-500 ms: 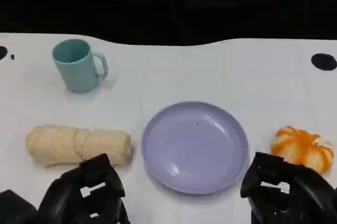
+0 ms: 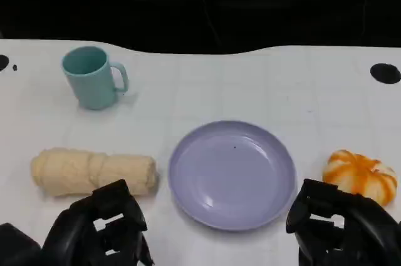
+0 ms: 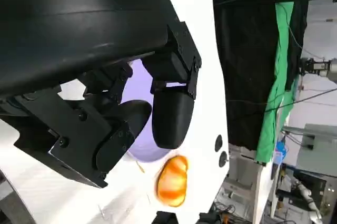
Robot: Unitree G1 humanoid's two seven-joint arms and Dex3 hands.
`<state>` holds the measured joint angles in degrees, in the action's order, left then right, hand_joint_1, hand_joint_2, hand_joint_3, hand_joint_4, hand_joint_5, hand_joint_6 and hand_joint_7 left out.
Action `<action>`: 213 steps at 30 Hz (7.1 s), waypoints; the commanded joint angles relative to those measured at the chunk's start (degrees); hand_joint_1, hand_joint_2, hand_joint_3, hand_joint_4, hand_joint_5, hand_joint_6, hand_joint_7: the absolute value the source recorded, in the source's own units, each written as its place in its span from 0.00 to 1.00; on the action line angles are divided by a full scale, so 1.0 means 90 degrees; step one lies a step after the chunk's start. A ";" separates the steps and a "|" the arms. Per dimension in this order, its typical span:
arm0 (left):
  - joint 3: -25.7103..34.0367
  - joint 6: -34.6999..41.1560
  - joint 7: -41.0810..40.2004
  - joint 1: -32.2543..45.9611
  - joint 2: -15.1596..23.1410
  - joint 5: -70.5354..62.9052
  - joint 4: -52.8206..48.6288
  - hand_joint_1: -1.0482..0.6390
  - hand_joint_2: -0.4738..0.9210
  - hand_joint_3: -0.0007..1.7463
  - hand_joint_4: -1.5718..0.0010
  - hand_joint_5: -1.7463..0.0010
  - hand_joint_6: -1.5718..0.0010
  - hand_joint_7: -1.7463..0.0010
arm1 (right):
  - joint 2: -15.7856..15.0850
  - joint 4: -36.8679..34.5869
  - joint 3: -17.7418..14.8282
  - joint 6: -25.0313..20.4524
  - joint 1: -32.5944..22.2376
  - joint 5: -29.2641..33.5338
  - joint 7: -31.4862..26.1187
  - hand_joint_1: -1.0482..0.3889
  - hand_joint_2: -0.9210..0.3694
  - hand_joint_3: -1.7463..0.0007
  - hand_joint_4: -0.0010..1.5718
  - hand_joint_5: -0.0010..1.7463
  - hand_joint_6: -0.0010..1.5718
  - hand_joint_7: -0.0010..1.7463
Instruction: Grasp the towel on the left side of the plate with the left hand and place it into the plate.
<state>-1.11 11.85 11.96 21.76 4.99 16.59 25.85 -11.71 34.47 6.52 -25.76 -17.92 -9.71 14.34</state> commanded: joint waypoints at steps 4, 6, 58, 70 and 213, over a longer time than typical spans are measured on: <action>0.0034 -0.0060 0.0046 -0.0022 0.0026 0.0012 -0.0080 0.58 0.64 0.82 0.46 0.00 0.47 0.11 | -0.0050 -0.0039 -0.0070 0.0036 0.0034 -0.0008 0.0005 0.69 0.20 0.39 0.48 1.00 0.37 0.92; 0.0034 -0.0092 0.0052 -0.0021 0.0021 0.0004 -0.0088 0.58 0.64 0.82 0.46 0.00 0.47 0.11 | -0.0058 -0.0027 -0.0062 0.0027 0.0030 0.0012 -0.0005 0.69 0.20 0.39 0.47 1.00 0.37 0.92; -0.1290 -0.0055 0.0418 -0.3018 0.2321 -0.8662 -0.1679 0.28 0.93 0.00 0.81 0.87 0.80 1.00 | -0.0025 0.0142 0.0168 -0.0057 -0.0106 0.0052 -0.0107 0.71 0.16 0.40 0.46 1.00 0.33 0.95; -0.2244 0.0103 0.0509 -0.4218 0.2083 -0.8775 -0.3723 0.27 0.95 0.00 0.79 0.93 0.81 1.00 | 0.0004 0.0176 0.0189 -0.0122 -0.0097 0.0009 -0.0173 0.69 0.17 0.41 0.45 1.00 0.34 0.94; -0.1127 -0.1303 0.0324 -0.3175 0.1907 -0.5024 -0.1146 0.37 1.00 0.11 0.58 0.70 0.65 0.95 | -0.0276 0.0913 -0.0992 -0.0277 -0.1023 -0.0552 0.0216 0.72 0.18 0.36 0.45 1.00 0.34 0.96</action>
<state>-14.23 -0.19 14.13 -10.05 21.35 -31.84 13.23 -14.38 43.41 -2.40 -29.72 -26.83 -14.49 16.36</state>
